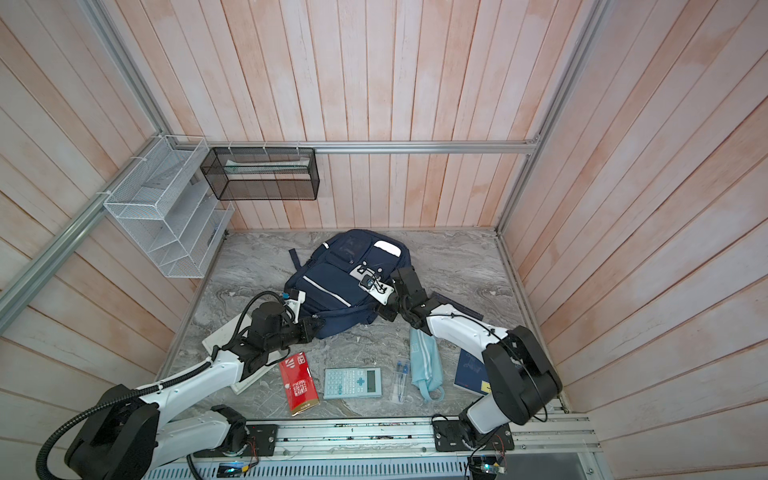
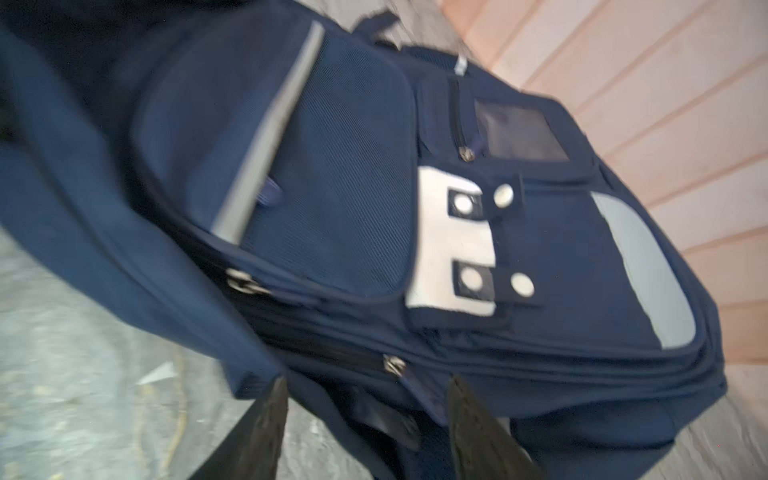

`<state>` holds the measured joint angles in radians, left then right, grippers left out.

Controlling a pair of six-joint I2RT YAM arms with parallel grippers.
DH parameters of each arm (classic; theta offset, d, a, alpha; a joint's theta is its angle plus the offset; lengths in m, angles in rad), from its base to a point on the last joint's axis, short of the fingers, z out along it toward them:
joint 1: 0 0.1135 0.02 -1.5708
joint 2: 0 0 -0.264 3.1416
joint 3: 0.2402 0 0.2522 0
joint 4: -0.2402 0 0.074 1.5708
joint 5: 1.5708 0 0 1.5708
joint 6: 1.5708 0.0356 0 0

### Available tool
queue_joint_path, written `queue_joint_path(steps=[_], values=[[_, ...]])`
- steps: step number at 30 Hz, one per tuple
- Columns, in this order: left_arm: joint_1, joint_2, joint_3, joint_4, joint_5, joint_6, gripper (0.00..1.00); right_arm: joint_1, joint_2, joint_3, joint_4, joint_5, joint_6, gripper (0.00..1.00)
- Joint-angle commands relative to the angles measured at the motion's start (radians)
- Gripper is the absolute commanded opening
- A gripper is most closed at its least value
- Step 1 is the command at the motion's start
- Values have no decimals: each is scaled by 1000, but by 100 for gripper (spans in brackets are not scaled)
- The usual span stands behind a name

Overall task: Pack the student bag
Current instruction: 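Drag the zipper around the pocket with the right gripper while the left holds the bag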

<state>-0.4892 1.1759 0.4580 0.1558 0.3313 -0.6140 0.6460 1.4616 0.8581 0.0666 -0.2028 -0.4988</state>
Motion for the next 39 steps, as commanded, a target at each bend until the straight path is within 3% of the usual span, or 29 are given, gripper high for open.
queue_joint_path(steps=[1, 5, 11, 14, 16, 19, 23, 25, 27, 28, 29, 30, 34, 39], values=[[-41, -9, 28, 62, -9, -38, 0, 111, -71, -55, 86, -71, 15, 67], [-78, -9, 54, 40, -16, -42, 0, 155, 17, 6, 91, -125, 16, 65], [-86, -33, 53, 6, -28, -38, 0, 187, 198, 154, -51, -100, -9, 50], [-75, -22, 60, -6, -22, -21, 0, 190, 240, 148, -33, -103, -1, 26], [-25, -21, 59, -13, 23, -9, 0, 189, 255, 147, -81, -104, -17, 0], [77, -34, 49, -15, 73, 12, 0, 177, 242, 113, -126, -93, -20, 0], [148, 2, 117, -186, -67, 105, 0, 160, 180, 37, -124, -32, -31, 0], [214, 29, 123, -194, -61, 127, 1, 144, 147, 12, -129, 8, -29, 0], [284, 40, 117, -171, -36, 132, 15, 111, 118, -9, -135, 44, -17, 0], [305, 39, 111, -156, -25, 134, 16, 90, 106, -17, -140, 43, -17, 0], [320, 40, 108, -141, -5, 142, 5, 70, 99, -27, -138, 51, -17, 0], [324, 45, 113, -139, 1, 148, 0, 55, 92, -35, -136, 65, -22, 0], [310, 50, 102, -124, 97, 144, 0, 23, 100, -22, -109, 166, -10, 0], [210, -5, 59, -148, 55, 113, 0, 14, 120, 21, -81, 222, 18, 1]])
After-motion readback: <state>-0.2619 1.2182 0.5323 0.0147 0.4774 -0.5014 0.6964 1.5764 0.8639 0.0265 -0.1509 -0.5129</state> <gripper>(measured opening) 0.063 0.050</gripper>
